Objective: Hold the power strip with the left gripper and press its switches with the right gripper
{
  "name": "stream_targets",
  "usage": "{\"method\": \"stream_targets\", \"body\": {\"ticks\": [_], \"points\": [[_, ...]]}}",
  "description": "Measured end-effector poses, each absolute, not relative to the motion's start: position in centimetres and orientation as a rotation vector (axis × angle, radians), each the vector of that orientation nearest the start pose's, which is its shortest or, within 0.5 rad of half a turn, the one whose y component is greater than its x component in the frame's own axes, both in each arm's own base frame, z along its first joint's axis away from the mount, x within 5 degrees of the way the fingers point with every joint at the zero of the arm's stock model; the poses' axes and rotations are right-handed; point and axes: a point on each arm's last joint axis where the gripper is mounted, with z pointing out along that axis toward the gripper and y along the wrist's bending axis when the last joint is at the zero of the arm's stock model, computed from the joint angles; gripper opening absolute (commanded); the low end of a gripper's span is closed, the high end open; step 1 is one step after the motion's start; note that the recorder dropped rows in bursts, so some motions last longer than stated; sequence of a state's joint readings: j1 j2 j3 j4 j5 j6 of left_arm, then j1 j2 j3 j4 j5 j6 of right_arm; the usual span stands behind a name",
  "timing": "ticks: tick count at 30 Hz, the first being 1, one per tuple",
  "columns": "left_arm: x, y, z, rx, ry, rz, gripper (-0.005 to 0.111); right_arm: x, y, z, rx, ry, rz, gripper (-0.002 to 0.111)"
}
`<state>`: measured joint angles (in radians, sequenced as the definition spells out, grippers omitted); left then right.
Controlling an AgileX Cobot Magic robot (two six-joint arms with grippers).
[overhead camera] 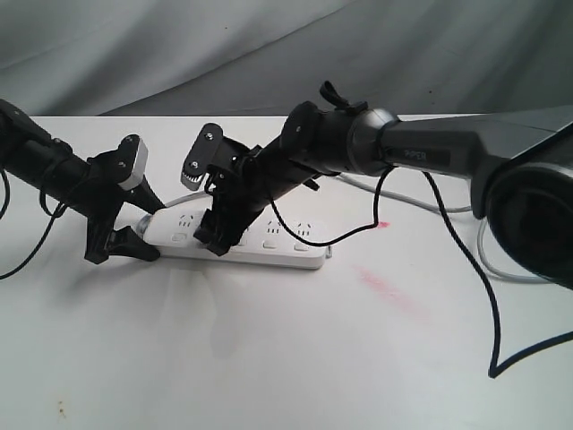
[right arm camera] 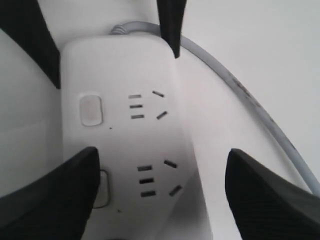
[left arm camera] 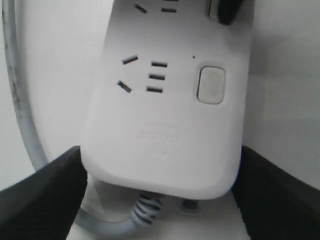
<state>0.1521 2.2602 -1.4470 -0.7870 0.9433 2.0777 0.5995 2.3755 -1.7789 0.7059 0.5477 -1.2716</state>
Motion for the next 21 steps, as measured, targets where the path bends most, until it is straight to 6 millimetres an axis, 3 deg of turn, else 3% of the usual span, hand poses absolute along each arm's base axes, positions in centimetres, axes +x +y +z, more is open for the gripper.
{"method": "stream_targets", "body": {"ticks": [4, 9, 11, 16, 21], "points": [[42.0, 1.2, 9.3, 1.689, 1.972, -0.468, 0.065, 39.5, 31.4, 14.2, -1.638, 1.887, 0.414, 0.066], [42.0, 1.2, 9.3, 1.692, 1.972, -0.467, 0.065, 38.9, 31.0, 19.2, -1.642, 1.808, 0.384, 0.066], [42.0, 1.2, 9.3, 1.692, 1.972, -0.467, 0.065, 38.6, 30.4, 19.8, -1.640, 1.826, 0.391, 0.066], [42.0, 1.2, 9.3, 1.692, 1.972, -0.467, 0.065, 38.2, 27.4, 18.6, -1.599, 1.916, 0.349, 0.066], [42.0, 1.2, 9.3, 1.692, 1.972, -0.467, 0.065, 38.6, 27.6, 16.8, -1.545, 1.953, 0.369, 0.066]]}}
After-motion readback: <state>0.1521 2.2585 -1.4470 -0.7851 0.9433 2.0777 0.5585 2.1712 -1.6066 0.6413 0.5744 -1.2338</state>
